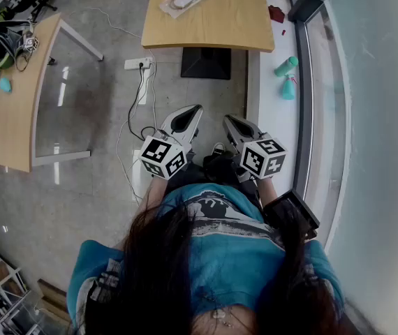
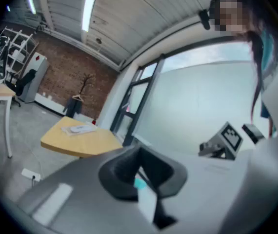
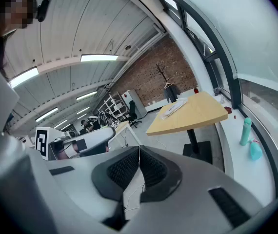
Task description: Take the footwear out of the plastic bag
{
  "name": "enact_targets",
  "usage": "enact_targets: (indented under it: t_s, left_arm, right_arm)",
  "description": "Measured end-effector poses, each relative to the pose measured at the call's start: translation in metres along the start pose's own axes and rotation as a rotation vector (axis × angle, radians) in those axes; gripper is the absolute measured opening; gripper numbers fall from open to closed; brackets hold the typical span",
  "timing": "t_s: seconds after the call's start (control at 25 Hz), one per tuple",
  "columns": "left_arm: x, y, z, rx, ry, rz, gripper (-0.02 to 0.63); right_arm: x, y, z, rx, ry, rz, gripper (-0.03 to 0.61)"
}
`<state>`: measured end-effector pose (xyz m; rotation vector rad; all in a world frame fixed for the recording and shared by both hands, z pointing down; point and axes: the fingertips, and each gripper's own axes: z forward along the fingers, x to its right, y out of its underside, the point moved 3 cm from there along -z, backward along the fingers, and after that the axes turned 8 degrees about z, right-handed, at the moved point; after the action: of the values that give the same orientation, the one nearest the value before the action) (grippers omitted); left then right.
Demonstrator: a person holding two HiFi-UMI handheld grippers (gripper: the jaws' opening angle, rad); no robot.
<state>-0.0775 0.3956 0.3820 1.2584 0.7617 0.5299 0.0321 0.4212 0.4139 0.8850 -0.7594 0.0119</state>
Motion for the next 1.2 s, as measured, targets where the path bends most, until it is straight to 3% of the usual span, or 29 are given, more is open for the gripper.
enact_targets:
  t_s: [0.24, 0.52, 0.92, 1.2]
  left_arm:
    - [0.005, -0.007, 0.053, 0.004, -0.017, 0.005, 0.002]
    - [0.01, -0.004, 0.088, -0.001, -0.073, 0.01, 0.002]
    - [-0.006, -0.007, 0.091, -0.04, -0.146, -0.013, 0.002]
    - [-0.041, -0.002, 0.11, -0.05, -0.131, -0.03, 0.002]
  right_arm:
    - [0.043, -0.041, -0.003, 0.012, -0.014, -0.015, 0.012]
    - [0.082, -0.059, -0.003, -0.001, -0.059, -0.006, 0.012]
    - [0.097, -0.068, 0.017, -0.021, -0.122, 0.074, 0.012]
    - [0.109, -0.078, 0.05, -0.034, -0.105, 0.079, 0.012]
